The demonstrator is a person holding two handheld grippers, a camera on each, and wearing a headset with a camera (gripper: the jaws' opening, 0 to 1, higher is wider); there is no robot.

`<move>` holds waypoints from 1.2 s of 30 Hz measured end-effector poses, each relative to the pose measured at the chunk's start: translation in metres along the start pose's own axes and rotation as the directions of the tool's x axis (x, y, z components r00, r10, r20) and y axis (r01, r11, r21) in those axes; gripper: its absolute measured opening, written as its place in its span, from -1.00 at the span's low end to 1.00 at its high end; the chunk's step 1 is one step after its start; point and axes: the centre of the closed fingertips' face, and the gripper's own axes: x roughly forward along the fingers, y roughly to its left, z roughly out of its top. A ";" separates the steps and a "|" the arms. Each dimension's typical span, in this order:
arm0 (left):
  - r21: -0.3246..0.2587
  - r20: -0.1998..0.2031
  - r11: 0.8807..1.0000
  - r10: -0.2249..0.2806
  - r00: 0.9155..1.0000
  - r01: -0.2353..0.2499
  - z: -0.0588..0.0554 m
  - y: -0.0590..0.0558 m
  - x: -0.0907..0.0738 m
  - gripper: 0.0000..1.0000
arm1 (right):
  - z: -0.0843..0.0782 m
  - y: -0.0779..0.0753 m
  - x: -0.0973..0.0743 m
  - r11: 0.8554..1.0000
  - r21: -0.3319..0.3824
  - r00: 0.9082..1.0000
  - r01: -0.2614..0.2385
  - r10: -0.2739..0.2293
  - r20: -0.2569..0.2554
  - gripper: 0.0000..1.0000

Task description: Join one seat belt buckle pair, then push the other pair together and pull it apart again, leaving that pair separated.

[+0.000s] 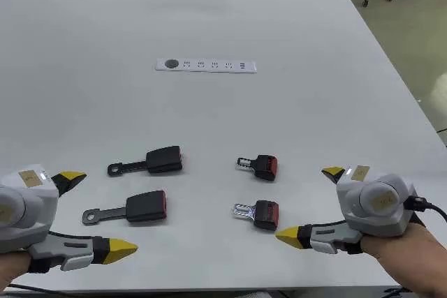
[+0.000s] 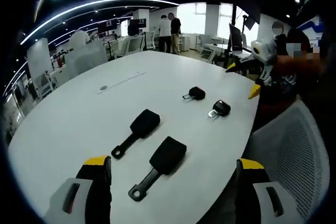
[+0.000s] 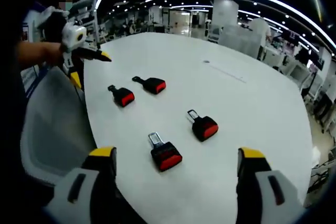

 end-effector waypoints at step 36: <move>-0.006 -0.042 1.000 0.021 0.999 -0.022 0.000 0.000 0.001 1.00 | 0.007 -0.007 -0.011 0.998 -0.058 0.999 0.017 -0.020 -0.037 0.89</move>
